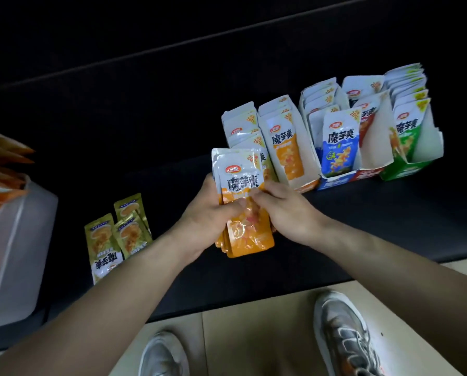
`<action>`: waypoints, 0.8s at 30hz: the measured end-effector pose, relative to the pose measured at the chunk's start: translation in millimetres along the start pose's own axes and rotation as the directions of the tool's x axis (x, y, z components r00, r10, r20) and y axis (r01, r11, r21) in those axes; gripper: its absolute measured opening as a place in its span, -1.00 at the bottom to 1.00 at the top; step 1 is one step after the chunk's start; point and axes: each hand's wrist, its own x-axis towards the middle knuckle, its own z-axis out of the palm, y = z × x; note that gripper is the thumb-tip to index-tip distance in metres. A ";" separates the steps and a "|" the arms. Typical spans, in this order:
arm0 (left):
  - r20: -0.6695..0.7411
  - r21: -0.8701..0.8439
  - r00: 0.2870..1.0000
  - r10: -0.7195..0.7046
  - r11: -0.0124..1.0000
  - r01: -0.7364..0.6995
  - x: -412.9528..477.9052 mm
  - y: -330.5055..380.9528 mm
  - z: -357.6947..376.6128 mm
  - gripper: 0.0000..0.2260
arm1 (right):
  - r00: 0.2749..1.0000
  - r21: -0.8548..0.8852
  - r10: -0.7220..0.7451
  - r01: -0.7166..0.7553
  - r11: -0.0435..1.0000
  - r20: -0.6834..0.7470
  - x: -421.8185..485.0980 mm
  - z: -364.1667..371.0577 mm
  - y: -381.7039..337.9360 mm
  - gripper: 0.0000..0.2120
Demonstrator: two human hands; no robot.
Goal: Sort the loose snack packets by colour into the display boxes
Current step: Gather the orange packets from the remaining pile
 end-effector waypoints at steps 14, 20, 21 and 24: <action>-0.146 0.121 0.986 0.084 0.990 -0.066 92.7 72.4 53.8 -0.60 | 0.906 -0.209 -0.138 0.056 0.976 -0.400 4.2 -85.4 25.2 -0.73; -0.261 0.097 0.958 0.119 0.991 -0.097 126.3 76.0 78.4 -0.63 | 0.877 -0.155 -0.058 -0.020 0.988 -0.478 5.6 -101.9 49.7 -0.84; -0.274 0.125 0.951 0.144 0.986 -0.113 128.0 76.1 82.1 -0.61 | 0.875 -0.159 -0.057 -0.023 0.987 -0.481 6.6 -103.7 51.8 -0.86; -0.298 0.202 0.933 0.202 0.969 -0.145 130.2 75.0 89.6 -0.59 | 0.879 -0.185 -0.066 -0.025 0.982 -0.472 9.6 -105.2 56.8 -0.89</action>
